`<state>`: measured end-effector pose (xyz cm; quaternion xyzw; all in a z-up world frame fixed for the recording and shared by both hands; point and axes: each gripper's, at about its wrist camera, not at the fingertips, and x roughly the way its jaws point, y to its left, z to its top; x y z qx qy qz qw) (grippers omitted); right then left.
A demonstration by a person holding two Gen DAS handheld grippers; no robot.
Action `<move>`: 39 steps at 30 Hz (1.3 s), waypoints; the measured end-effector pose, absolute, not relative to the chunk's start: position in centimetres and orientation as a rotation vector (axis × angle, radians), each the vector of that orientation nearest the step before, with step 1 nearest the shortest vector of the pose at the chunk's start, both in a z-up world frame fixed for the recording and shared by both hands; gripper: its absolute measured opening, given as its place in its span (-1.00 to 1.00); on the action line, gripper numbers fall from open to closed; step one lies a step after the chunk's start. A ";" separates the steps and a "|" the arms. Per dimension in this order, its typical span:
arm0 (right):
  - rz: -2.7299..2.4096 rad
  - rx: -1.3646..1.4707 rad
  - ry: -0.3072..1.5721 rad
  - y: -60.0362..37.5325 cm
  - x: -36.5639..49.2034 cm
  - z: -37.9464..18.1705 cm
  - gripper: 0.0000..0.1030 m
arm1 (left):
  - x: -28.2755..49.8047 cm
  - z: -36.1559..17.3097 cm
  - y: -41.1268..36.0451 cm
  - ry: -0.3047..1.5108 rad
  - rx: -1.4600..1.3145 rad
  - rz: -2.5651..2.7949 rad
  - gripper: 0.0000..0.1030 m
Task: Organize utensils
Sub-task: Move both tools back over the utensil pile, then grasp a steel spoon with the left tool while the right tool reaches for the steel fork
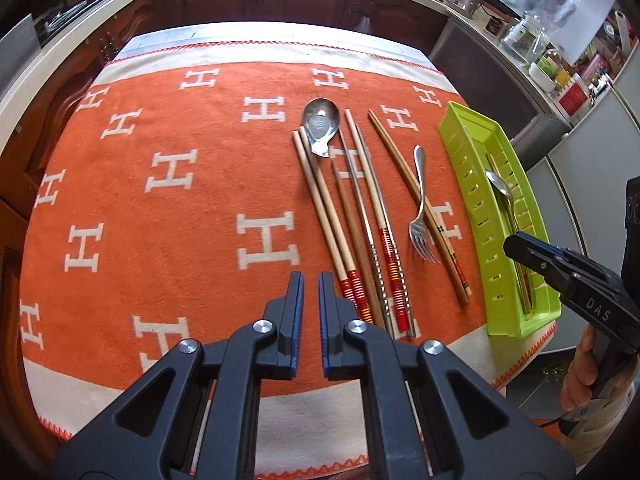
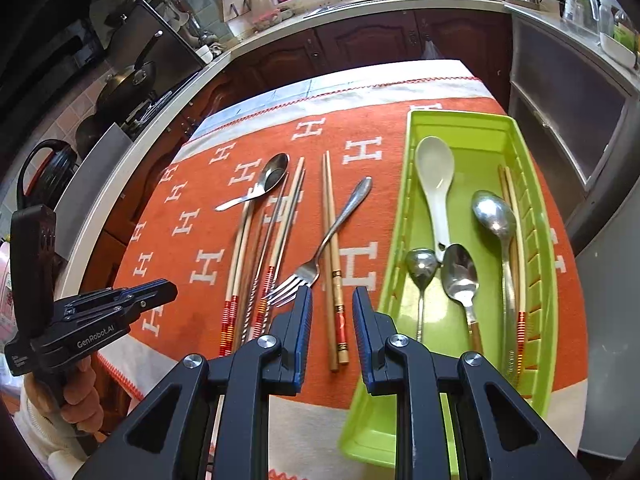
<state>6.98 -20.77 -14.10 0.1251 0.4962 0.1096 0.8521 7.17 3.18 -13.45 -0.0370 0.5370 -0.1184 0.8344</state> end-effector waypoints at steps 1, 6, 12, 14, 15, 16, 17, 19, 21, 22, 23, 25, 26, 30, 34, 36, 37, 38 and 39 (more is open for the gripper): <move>0.237 0.259 1.048 -20.4 7.0 -14.1 -0.60 | 7.3 -13.5 3.4 1.139 -0.086 -0.247 -0.94; 0.254 0.248 1.064 -19.2 7.5 -14.3 -0.60 | 8.0 -13.6 4.3 1.140 -0.113 -0.242 -0.94; 0.258 0.239 1.087 -18.0 9.2 -14.8 -0.60 | 9.6 -13.7 5.5 1.141 -0.157 -0.242 -0.94; 0.259 0.236 1.088 -17.8 10.0 -14.8 -0.60 | 10.4 -13.7 5.8 1.143 -0.173 -0.240 -0.94; 0.256 0.235 1.090 -17.7 10.4 -14.9 -0.60 | 11.1 -13.7 6.1 1.145 -0.191 -0.249 -0.94; 0.254 0.236 1.092 -17.6 10.9 -14.9 -0.60 | 11.5 -13.7 6.2 1.145 -0.202 -0.255 -0.94; 0.254 0.239 1.094 -17.6 11.5 -15.0 -0.60 | 12.0 -13.7 6.3 1.145 -0.210 -0.264 -0.94; 0.252 0.245 1.101 -17.6 12.7 -15.1 -0.60 | 13.5 -13.6 6.3 1.144 -0.213 -0.274 -0.94; 0.251 0.250 1.108 -17.7 13.9 -15.2 -0.60 | 15.1 -13.7 6.1 1.146 -0.203 -0.283 -0.94; 0.244 0.254 1.115 -17.8 14.7 -15.4 -0.60 | 15.9 -13.7 6.0 1.148 -0.198 -0.284 -0.94; 0.238 0.260 1.121 -17.9 15.4 -15.5 -0.60 | 16.7 -13.8 5.8 1.149 -0.197 -0.289 -0.93; 0.220 0.277 1.139 -18.3 16.9 -16.0 -0.60 | 18.6 -14.2 5.4 1.158 -0.191 -0.294 -0.87; 0.206 0.287 1.151 -18.5 17.7 -16.2 -0.60 | 19.6 -14.4 5.1 1.164 -0.188 -0.301 -0.86; 0.151 0.332 1.214 -19.2 20.7 -17.1 -0.60 | 22.6 -15.5 3.9 1.185 -0.178 -0.317 -0.86; 0.091 0.377 1.282 -18.9 22.8 -18.1 -0.60 | 25.8 -16.7 3.2 1.202 -0.195 -0.326 -0.86; 0.062 0.402 1.315 -18.7 23.6 -18.6 -0.60 | 27.2 -17.4 2.8 1.215 -0.214 -0.335 -0.86; 0.060 0.415 1.331 -18.5 23.8 -18.7 -0.60 | 27.8 -17.8 2.7 1.223 -0.219 -0.338 -0.86; 0.056 0.423 1.341 -18.3 24.0 -18.9 -0.60 | 28.4 -18.2 2.4 1.230 -0.219 -0.342 -0.86; 0.056 0.427 1.357 -18.1 24.0 -18.9 -0.60 | 28.7 -18.6 2.2 1.232 -0.215 -0.346 -0.86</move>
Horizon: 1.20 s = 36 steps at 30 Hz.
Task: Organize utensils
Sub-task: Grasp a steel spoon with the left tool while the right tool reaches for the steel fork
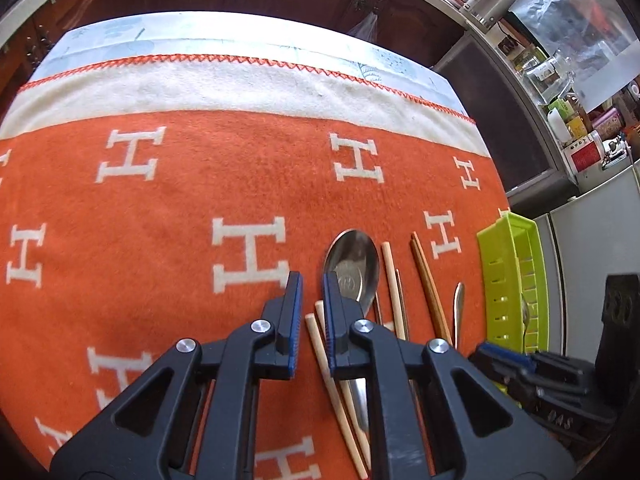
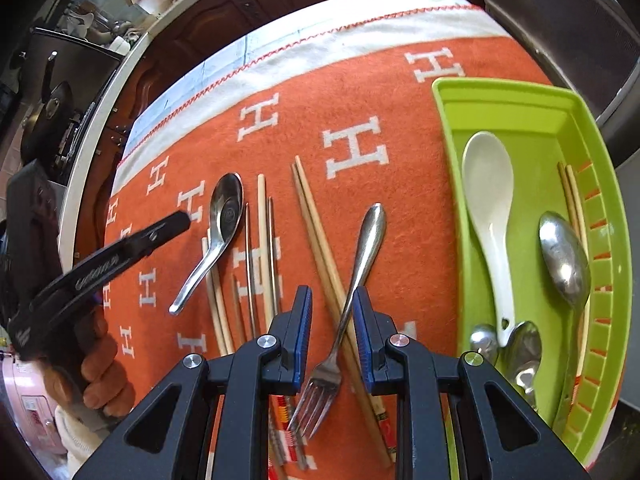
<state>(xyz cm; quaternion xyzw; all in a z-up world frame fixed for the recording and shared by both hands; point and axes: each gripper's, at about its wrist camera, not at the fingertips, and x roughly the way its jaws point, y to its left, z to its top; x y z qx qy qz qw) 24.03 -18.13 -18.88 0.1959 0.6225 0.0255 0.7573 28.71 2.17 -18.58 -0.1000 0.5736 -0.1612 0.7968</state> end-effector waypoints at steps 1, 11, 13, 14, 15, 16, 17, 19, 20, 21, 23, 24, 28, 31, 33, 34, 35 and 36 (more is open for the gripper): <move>0.055 0.426 1.365 -18.0 24.0 -19.0 -0.60 | 29.1 -18.9 1.9 1.235 -0.208 -0.353 -0.86; 0.092 0.526 1.472 -17.6 21.5 -21.3 -0.60 | 30.7 -20.7 -0.4 1.230 -0.160 -0.395 -0.85; 0.085 0.535 1.459 -17.6 21.6 -21.4 -0.60 | 31.1 -20.8 -0.7 1.230 -0.158 -0.396 -0.85; 0.083 0.540 1.457 -17.5 21.7 -21.4 -0.60 | 31.0 -20.7 -0.7 1.228 -0.156 -0.397 -0.85; 0.079 0.540 1.452 -17.4 21.7 -21.3 -0.60 | 30.9 -20.7 -0.7 1.224 -0.151 -0.398 -0.85; 0.078 0.539 1.448 -17.3 21.8 -21.4 -0.60 | 30.9 -20.8 -0.8 1.222 -0.147 -0.399 -0.85; 0.080 0.541 1.450 -17.2 21.9 -21.5 -0.60 | 30.9 -20.8 -0.8 1.221 -0.146 -0.399 -0.85; 0.080 0.547 1.456 -17.1 22.2 -21.7 -0.60 | 30.8 -20.8 -0.7 1.225 -0.152 -0.400 -0.85; 0.083 0.546 1.454 -16.9 22.2 -21.6 -0.60 | 30.8 -20.8 -0.7 1.228 -0.160 -0.401 -0.85; 0.089 0.545 1.453 -16.8 22.2 -21.5 -0.60 | 30.7 -20.7 -0.3 1.229 -0.166 -0.402 -0.85; 0.104 0.545 1.457 -16.5 22.2 -21.5 -0.60 | 30.6 -20.8 0.0 1.230 -0.173 -0.402 -0.85; 0.113 0.541 1.461 -16.3 22.1 -21.5 -0.60 | 30.5 -20.8 -0.1 1.228 -0.171 -0.403 -0.85; 0.116 0.576 1.483 -16.2 21.9 -22.3 -0.62 | 30.4 -20.8 -0.2 1.224 -0.161 -0.401 -0.85; 0.071 0.554 1.469 -16.1 22.2 -22.2 -0.62 | 30.2 -20.8 -0.1 1.223 -0.150 -0.402 -0.85; 0.045 0.543 1.464 -16.0 22.5 -22.1 -0.62 | 30.1 -20.7 0.0 1.223 -0.151 -0.404 -0.85; 0.035 0.535 1.464 -15.9 22.7 -22.1 -0.62 | 30.1 -20.7 0.1 1.224 -0.153 -0.404 -0.85; 0.028 0.526 1.467 -15.7 23.0 -22.1 -0.62 | 30.1 -20.7 0.1 1.224 -0.155 -0.404 -0.85; 0.021 0.520 1.473 -15.4 23.3 -22.3 -0.62 | 30.0 -20.7 0.2 1.223 -0.157 -0.404 -0.85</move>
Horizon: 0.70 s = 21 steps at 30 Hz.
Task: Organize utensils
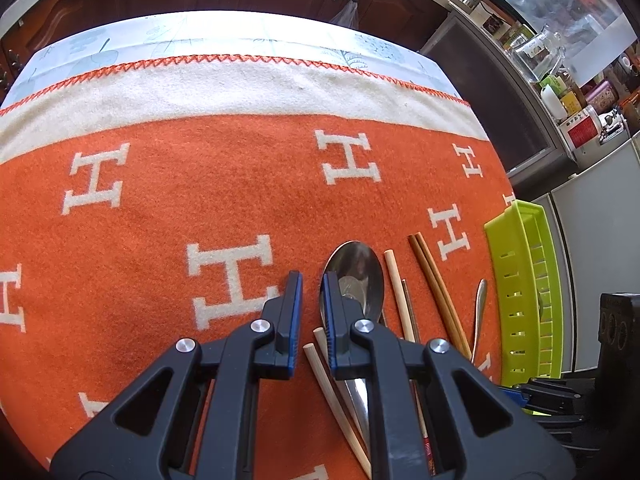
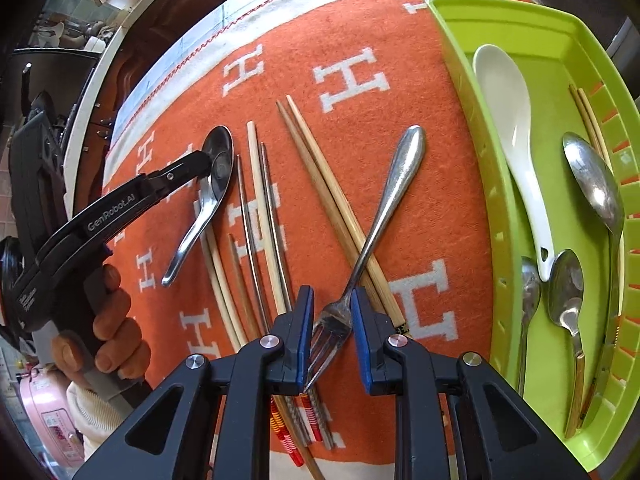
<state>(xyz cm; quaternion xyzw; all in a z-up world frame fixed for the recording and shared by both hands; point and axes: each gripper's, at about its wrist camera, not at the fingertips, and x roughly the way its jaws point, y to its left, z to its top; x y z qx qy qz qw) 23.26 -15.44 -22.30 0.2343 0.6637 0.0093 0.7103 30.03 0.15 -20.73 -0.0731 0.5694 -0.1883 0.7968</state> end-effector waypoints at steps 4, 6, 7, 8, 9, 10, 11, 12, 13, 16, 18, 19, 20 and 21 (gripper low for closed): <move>-0.058 0.522 1.486 -15.0 23.9 -22.6 -0.62 | 30.0 -20.8 0.2 1.222 -0.153 -0.405 -0.85; -0.112 0.591 1.478 -15.4 23.9 -22.6 -0.62 | 29.9 -20.8 0.2 1.219 -0.153 -0.405 -0.85; -0.131 0.616 1.471 -15.6 24.0 -22.7 -0.62 | 29.9 -20.8 0.2 1.218 -0.153 -0.405 -0.85; -0.158 0.634 1.460 -15.7 23.9 -22.7 -0.67 | 29.9 -20.8 0.2 1.219 -0.151 -0.405 -0.85; -0.190 0.622 1.450 -15.5 23.9 -22.5 -0.70 | 29.9 -20.7 0.2 1.217 -0.147 -0.405 -0.85; -0.207 0.600 1.441 -15.2 23.9 -22.5 -0.81 | 29.8 -20.7 0.2 1.215 -0.141 -0.405 -0.85; -0.230 0.559 1.429 -14.8 23.8 -22.3 -0.84 | 29.8 -20.7 0.1 1.213 -0.137 -0.405 -0.85; -0.231 0.534 1.415 -14.5 23.8 -22.2 -0.85 | 29.7 -20.6 0.1 1.212 -0.135 -0.405 -0.85; -0.222 0.494 1.401 -14.1 23.8 -22.0 -0.86 | 29.7 -20.6 0.1 1.211 -0.135 -0.404 -0.85; -0.169 0.430 1.367 -13.4 23.7 -21.8 -0.90 | 29.6 -20.6 0.1 1.210 -0.137 -0.405 -0.85; -0.136 0.445 1.349 -13.9 23.3 -21.7 -0.92 | 29.5 -20.7 0.1 1.210 -0.135 -0.408 -0.85; -0.118 0.458 1.339 -14.2 23.0 -21.6 -0.96 | 29.4 -20.6 0.0 1.211 -0.133 -0.411 -0.85; -0.100 0.468 1.323 -14.4 22.6 -21.4 -1.00 | 29.3 -20.6 0.0 1.210 -0.130 -0.413 -0.85; -0.087 0.460 1.314 -14.6 22.2 -21.1 -1.00 | 29.3 -20.6 0.0 1.209 -0.127 -0.416 -0.85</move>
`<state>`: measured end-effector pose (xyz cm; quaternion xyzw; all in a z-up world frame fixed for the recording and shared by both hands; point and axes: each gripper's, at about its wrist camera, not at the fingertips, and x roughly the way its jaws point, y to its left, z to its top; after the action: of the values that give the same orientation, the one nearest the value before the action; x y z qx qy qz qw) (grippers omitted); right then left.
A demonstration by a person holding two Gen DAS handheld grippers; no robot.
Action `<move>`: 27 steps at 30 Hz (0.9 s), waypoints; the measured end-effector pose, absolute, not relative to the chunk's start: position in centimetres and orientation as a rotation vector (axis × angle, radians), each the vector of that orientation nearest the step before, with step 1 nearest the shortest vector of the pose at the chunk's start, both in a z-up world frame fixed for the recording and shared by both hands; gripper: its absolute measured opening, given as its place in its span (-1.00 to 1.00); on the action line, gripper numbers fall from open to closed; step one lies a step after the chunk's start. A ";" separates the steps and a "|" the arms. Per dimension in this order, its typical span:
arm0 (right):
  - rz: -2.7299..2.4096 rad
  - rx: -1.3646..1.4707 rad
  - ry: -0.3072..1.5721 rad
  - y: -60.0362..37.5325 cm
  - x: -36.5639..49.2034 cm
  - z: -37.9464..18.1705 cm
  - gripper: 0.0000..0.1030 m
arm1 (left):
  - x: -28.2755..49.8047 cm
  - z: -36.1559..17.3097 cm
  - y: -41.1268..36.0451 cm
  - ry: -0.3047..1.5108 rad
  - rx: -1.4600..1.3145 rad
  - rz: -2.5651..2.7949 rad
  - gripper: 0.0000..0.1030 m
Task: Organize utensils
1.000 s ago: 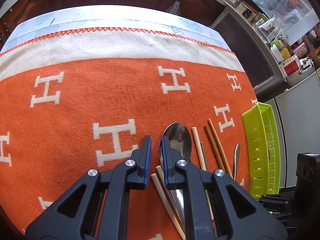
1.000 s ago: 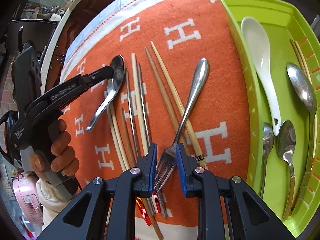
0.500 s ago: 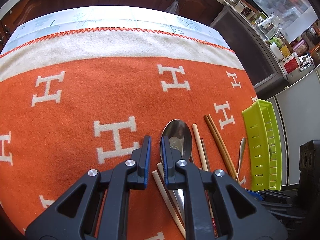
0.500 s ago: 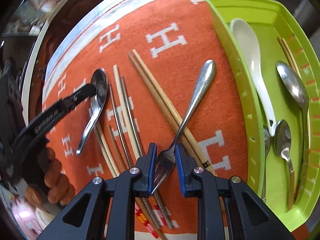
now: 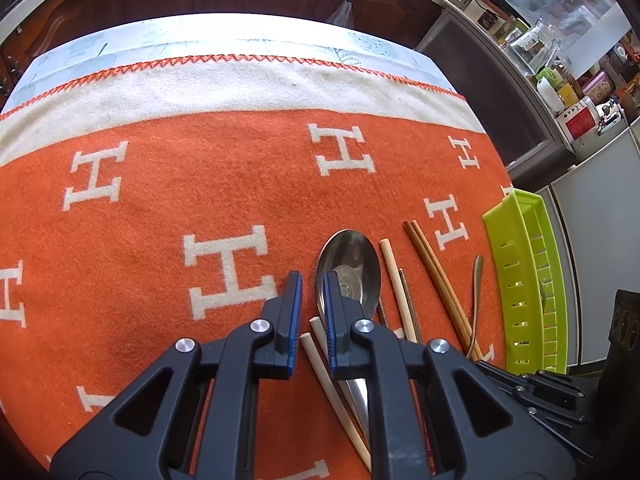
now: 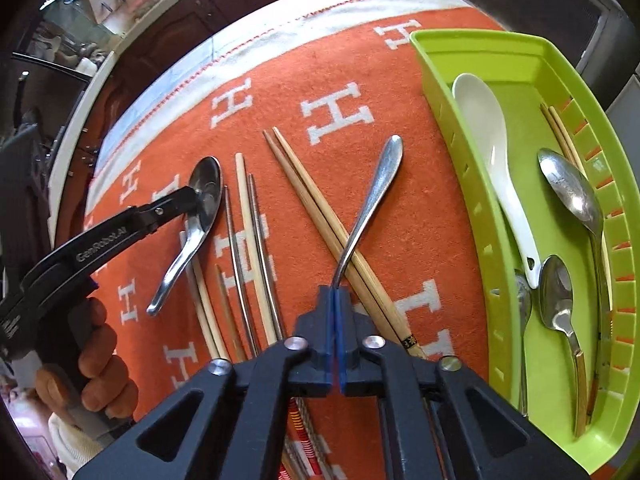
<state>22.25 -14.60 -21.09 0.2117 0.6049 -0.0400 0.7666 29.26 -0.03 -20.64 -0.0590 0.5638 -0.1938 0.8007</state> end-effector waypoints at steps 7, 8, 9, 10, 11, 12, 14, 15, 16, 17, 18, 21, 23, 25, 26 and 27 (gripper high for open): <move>-0.004 0.461 1.339 -15.4 21.0 -22.1 -1.00 | 29.3 -20.7 -0.2 1.193 -0.122 -0.429 -0.85; 0.006 0.471 1.339 -15.5 20.9 -22.2 -1.00 | 29.3 -20.7 -0.4 1.186 -0.112 -0.434 -0.84; 0.014 0.481 1.343 -15.5 20.9 -22.3 -1.00 | 29.3 -20.7 -0.5 1.181 -0.103 -0.439 -0.84; 0.022 0.498 1.347 -15.5 20.8 -22.4 -1.00 | 29.3 -20.7 -0.6 1.175 -0.095 -0.444 -0.82; 0.033 0.508 1.349 -15.6 20.7 -22.5 -1.00 | 29.3 -20.7 -0.8 1.171 -0.089 -0.450 -0.78; 0.043 0.516 1.352 -15.5 20.7 -22.6 -1.00 | 29.2 -20.7 -1.0 1.166 -0.083 -0.458 -0.74; 0.053 0.549 1.357 -16.0 20.5 -22.8 -1.00 | 29.1 -20.7 -1.4 1.155 -0.059 -0.460 -0.73; 0.059 0.565 1.358 -16.2 20.5 -22.8 -1.00 | 28.9 -20.6 -1.7 1.145 -0.040 -0.460 -0.73; 0.062 0.584 1.356 -16.6 20.4 -22.7 -0.98 | 28.7 -20.6 -1.9 1.136 -0.022 -0.461 -0.75; 0.051 0.602 1.349 -17.0 20.4 -22.5 -0.95 | 28.6 -20.7 -2.1 1.135 -0.015 -0.462 -0.94; 0.031 0.618 1.339 -17.5 20.4 -22.3 -0.90 | 28.5 -20.7 -2.1 1.139 -0.025 -0.469 -0.96; 0.000 0.647 1.310 -18.9 21.0 -21.6 -0.75 | 28.1 -20.7 -1.7 1.139 -0.071 -0.465 -0.99; -0.028 0.657 1.307 -19.2 21.6 -21.2 -0.68 | 27.8 -20.7 -1.4 1.137 -0.094 -0.463 -1.00; -0.069 0.668 1.308 -19.4 22.4 -21.1 -0.65 | 27.5 -20.5 -1.0 1.134 -0.109 -0.457 -1.00; -0.086 0.672 1.312 -19.4 22.7 -21.2 -0.64 | 27.4 -20.4 -0.9 1.133 -0.118 -0.460 -1.00; -0.100 0.679 1.319 -19.4 23.0 -21.4 -0.64 | 27.3 -20.3 -0.8 1.133 -0.122 -0.463 -1.00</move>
<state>22.99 -19.38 -21.37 0.3093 0.6003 -0.0454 0.7362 27.27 -0.79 -20.25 -0.0574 0.5314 -0.2170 0.8168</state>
